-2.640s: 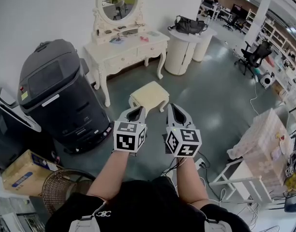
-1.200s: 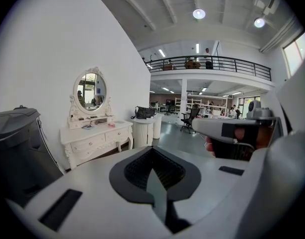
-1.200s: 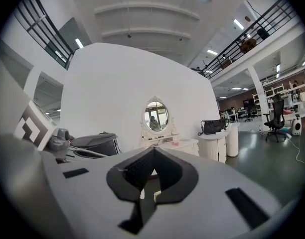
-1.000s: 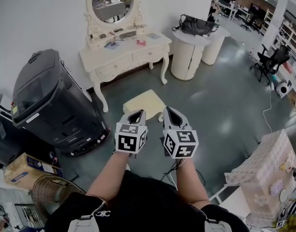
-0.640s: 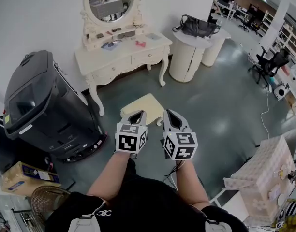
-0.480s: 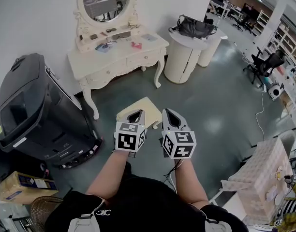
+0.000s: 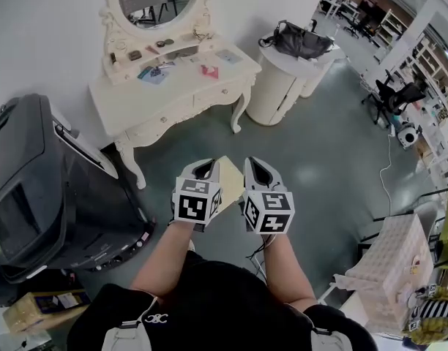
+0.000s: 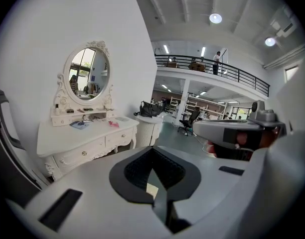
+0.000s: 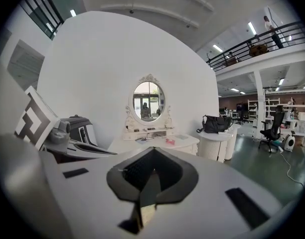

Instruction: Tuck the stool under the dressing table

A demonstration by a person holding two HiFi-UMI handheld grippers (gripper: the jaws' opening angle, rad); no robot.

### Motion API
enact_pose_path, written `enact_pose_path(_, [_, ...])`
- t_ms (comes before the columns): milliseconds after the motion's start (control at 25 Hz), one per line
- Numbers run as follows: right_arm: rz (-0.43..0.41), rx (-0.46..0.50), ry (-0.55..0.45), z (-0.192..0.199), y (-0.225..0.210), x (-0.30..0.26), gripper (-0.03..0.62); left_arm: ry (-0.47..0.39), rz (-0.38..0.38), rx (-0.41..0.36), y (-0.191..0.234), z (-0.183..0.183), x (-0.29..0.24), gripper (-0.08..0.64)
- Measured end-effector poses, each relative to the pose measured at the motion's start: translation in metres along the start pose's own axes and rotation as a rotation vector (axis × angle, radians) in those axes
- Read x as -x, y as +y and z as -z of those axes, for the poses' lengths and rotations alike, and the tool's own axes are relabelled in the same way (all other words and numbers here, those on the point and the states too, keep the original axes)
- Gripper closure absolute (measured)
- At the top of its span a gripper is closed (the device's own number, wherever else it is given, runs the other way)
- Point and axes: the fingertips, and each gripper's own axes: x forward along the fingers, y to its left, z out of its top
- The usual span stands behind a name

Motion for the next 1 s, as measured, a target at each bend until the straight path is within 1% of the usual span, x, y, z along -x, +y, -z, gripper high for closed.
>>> enact_pose_path(160, [0.018,0.002,0.029,0.0,0.008,-0.03,0.584,0.02,0.03,0.015,0.03,-0.003,-0.015,0.561])
enact_pose_path(280, [0.044,0.001,0.077,0.017,0.013,-0.046,0.584,0.049,0.051,0.031,0.049,0.007,-0.028,0.561])
enact_pose_path(440, [0.101,0.005,0.147,0.042,0.006,-0.06,0.584,0.081,0.072,0.061,0.068,0.021,-0.048,0.561])
enact_pose_path(520, [0.125,-0.006,0.178,0.053,0.001,-0.063,0.584,0.105,0.082,0.076,0.073,0.031,-0.055,0.561])
enact_pose_path(680, [0.157,-0.059,0.226,0.078,-0.007,-0.065,0.584,0.169,0.097,0.084,0.073,0.056,-0.063,0.561])
enact_pose_path(1000, [0.178,-0.133,0.304,0.135,-0.026,-0.077,0.584,0.279,0.076,0.05,0.08,0.095,-0.085,0.561])
